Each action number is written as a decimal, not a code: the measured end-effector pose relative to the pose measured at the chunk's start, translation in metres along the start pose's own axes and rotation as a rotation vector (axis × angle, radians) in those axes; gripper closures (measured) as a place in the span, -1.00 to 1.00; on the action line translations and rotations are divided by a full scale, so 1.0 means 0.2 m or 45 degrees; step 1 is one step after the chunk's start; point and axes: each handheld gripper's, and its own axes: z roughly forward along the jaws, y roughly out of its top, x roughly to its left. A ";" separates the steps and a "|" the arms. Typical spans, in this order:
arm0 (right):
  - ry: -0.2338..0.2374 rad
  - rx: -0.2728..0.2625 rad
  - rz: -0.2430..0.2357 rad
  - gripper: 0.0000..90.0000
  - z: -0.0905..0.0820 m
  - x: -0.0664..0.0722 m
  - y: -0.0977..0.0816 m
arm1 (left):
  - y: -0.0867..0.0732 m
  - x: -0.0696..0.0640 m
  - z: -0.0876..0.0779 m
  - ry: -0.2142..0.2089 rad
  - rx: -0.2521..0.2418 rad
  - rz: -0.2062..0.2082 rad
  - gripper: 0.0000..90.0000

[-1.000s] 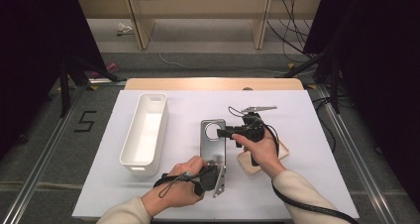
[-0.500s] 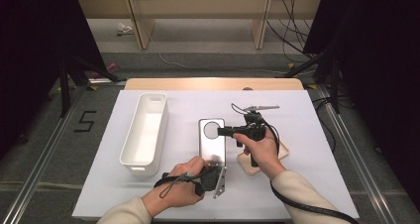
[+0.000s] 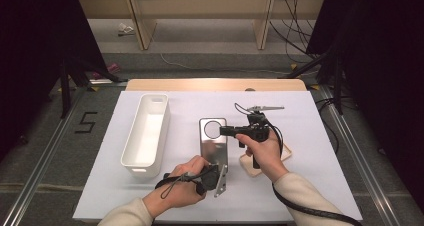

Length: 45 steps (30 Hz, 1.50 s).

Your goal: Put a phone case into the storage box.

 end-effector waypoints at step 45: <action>-0.085 -0.094 -0.126 0.83 -0.11 0.08 -0.02 | -0.25 0.26 -0.21 0.154 -0.682 -1.034 -0.19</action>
